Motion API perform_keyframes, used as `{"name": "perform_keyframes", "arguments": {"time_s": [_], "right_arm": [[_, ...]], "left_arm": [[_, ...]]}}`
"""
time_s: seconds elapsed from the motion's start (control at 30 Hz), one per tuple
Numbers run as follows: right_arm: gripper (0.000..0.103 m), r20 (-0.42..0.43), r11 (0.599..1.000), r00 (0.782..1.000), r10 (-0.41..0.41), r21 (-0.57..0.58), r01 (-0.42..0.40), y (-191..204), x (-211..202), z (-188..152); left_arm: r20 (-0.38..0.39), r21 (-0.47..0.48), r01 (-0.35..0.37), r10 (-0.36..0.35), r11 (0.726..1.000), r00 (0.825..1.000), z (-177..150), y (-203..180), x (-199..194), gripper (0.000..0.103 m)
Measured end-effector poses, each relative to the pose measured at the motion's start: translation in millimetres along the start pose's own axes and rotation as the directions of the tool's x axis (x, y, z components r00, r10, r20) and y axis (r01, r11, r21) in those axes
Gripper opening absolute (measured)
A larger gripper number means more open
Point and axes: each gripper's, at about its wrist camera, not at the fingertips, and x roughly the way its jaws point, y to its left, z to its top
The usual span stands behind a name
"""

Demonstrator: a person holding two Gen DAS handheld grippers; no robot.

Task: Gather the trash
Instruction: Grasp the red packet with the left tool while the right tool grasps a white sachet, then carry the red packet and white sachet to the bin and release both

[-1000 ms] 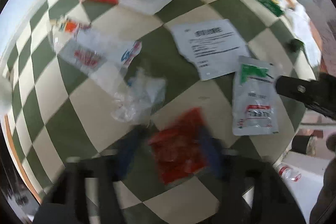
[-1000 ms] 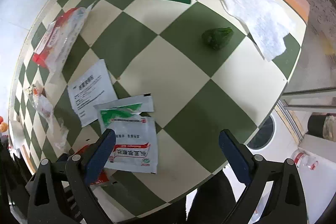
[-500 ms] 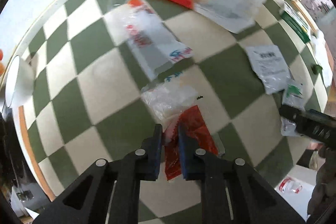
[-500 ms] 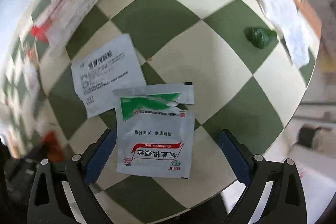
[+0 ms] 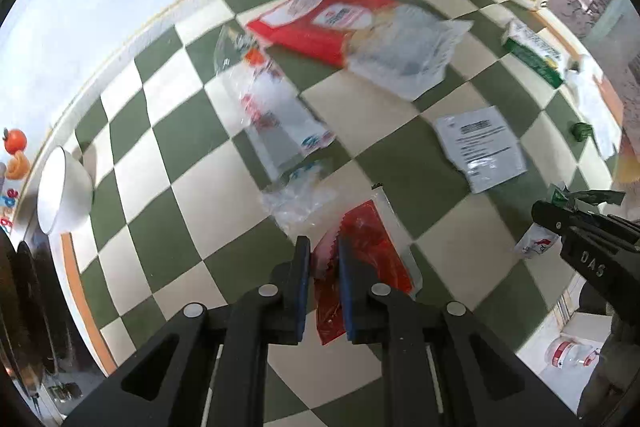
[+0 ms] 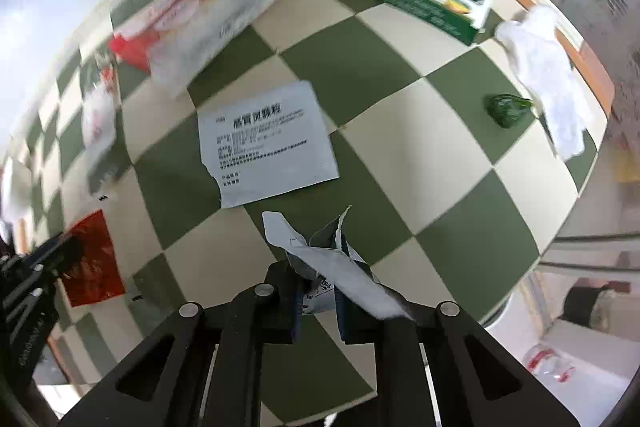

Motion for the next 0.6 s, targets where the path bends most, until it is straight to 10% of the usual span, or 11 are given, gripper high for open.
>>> {"name": "perform_keyframes", "arguments": {"time_s": [0.3, 0.6], "right_arm": [[0.013, 0.159, 0.981, 0.980, 0.121, 0.132, -0.143, -52.8, -69.2, -0.8], [0.013, 0.293, 0.906, 0.953, 0.081, 0.376, -0.193, -201.2, -133.8, -49.7]], "left_arm": [[0.140, 0.067, 0.013, -0.022, 0.998, 0.990, 36.6, -34.0, -62.2, 0.010], [0.222, 0.283, 0.086, -0.152, 0.955, 0.963, 61.4, -163.7, -106.9, 0.010]]}}
